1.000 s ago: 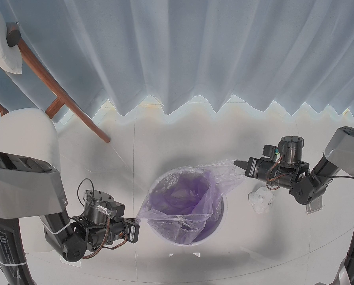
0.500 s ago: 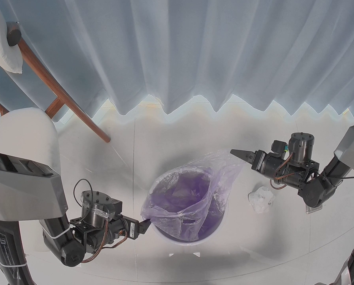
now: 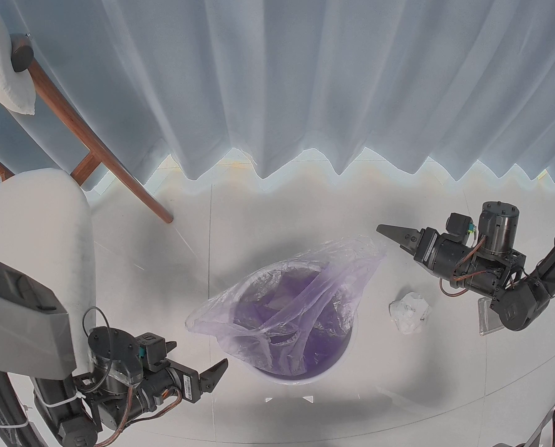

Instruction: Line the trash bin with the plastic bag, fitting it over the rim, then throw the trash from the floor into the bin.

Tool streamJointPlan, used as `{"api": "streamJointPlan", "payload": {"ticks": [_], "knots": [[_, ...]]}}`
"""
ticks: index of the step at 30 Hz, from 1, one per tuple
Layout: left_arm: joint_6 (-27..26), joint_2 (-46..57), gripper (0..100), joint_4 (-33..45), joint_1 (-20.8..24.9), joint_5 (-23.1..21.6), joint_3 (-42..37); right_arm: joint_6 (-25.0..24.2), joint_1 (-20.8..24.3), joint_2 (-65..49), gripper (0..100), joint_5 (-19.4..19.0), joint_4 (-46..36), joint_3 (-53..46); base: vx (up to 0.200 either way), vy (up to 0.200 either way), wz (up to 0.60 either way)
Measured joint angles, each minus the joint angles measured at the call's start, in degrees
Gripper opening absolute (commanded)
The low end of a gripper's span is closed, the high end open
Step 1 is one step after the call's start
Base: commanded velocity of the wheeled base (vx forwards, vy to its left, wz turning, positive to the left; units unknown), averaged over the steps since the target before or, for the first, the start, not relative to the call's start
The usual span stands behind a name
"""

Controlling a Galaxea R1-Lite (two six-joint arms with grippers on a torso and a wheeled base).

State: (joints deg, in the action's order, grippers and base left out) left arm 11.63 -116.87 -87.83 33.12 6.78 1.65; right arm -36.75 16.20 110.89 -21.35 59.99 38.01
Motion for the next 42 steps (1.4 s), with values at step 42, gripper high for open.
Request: {"api": "streamJointPlan", "payload": {"ticks": [42], "knots": [[34.49, 28.28, 100, -0.41, 7.30, -5.56, 45.96, -1.97, 0.26, -30.76, 100, -0.18, -7.69, -7.51, 0.000, 0.000, 0.00]]}}
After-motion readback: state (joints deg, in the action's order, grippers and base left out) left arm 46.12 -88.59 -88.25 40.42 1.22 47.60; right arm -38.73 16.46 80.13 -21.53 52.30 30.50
